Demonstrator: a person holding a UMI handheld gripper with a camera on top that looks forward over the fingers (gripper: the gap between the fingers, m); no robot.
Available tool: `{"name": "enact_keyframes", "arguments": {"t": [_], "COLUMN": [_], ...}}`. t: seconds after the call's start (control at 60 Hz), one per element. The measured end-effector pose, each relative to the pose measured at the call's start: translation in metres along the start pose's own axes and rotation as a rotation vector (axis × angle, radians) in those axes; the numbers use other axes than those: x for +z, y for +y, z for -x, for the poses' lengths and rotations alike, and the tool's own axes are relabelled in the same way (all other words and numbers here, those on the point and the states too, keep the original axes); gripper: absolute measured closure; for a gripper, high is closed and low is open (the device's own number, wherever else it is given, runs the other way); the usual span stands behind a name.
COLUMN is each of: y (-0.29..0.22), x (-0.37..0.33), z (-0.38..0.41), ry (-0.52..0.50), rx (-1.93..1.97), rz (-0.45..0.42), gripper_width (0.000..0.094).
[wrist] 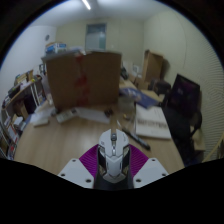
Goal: Arrange mouse
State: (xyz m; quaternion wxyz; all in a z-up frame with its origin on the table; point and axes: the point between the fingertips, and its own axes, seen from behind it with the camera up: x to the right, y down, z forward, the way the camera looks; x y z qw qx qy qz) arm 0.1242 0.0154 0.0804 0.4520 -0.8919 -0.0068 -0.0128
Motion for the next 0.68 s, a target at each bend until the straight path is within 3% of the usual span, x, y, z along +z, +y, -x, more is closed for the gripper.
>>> {"name": "enact_keyframes", "arguments": {"t": [0.183,0.3,0.433,0.517,0.567,0.683], "y": [0.091,0.096,0.100,0.097,0.097,0.094], "x": [0.034,0.038,0.035,0.024,0.007,-0.041], "z": [-0.018,-0.017,-0.019,-0.018,-0.017,-0.009], "ry": [-0.030,-0.028,-0.007,0.019,0.034,0.086], "rx": [0.023,0.034,0.028,0.069,0.079,0.072], "rz": [0.153,0.131,0.199,0.213,0.219,0.210], "gripper_width": [0.0552,0.0530,0.0346,0.0043,0.0100,0.0093]}}
